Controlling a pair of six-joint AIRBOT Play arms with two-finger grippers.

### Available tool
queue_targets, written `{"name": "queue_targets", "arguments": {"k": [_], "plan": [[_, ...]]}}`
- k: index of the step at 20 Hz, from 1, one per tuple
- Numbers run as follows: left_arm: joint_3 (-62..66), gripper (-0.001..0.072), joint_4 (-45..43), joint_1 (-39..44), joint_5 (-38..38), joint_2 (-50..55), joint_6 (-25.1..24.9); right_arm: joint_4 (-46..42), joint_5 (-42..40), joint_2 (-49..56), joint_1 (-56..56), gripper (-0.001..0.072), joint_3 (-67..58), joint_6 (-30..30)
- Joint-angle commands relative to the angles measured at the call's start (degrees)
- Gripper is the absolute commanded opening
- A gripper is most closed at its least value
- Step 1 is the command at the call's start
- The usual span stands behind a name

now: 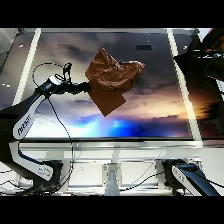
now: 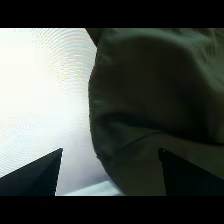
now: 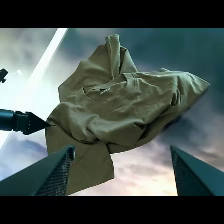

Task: Fold the clothes and pants, and hang the long-sleeved shirts on hangers.

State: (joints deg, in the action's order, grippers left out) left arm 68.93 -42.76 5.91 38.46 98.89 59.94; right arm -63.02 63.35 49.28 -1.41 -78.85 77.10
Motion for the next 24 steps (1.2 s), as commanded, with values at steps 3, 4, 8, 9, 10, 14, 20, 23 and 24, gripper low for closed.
{"name": "queue_targets", "arguments": {"k": [3, 4, 8, 9, 10, 14, 20, 23, 24], "plan": [[0.00, 0.0703, 0.00, 0.66, -0.31, 0.83, 0.00, 0.09, -0.20, 0.04, 0.02, 0.0690, -0.02, 0.00], [0.00, 0.0641, 0.00, 1.05, -0.31, 0.90, 0.00, 0.09, -0.22, 0.04, 0.02, 0.0690, -0.02, 0.00], [0.00, 0.0583, 0.00, 3.43, -2.05, 1.05, 0.00, 0.11, -0.20, 0.04, 0.02, 0.0690, -0.02, 0.00], [0.00, 0.0579, -0.02, 4.04, -2.73, 1.05, 0.02, 0.11, -0.17, 0.04, 0.02, 0.0690, -0.02, 0.00], [0.00, 0.0505, -0.02, 4.72, -3.65, 1.05, 0.00, 0.11, -0.17, 0.04, 0.02, 0.0690, -0.02, 0.00], [0.00, 0.0107, 1.14, 6.25, -9.38, 1.05, 0.04, 0.11, -0.15, 0.04, 0.02, 0.0690, -0.02, 0.00], [1.75, 0.0018, 5.35, 6.25, -8.83, -4.59, 0.00, -0.07, 0.07, 0.04, 0.02, 0.0690, -0.02, -0.02], [5.90, 0.0018, 5.35, 6.25, -8.87, -11.89, -0.02, -0.07, 0.09, 0.04, 0.02, 0.0690, -0.02, -0.02], [7.28, 0.0018, 5.38, 6.34, -8.85, -14.36, -0.02, -0.07, 0.15, 0.04, 0.02, 0.0690, -0.02, -0.04]]}}
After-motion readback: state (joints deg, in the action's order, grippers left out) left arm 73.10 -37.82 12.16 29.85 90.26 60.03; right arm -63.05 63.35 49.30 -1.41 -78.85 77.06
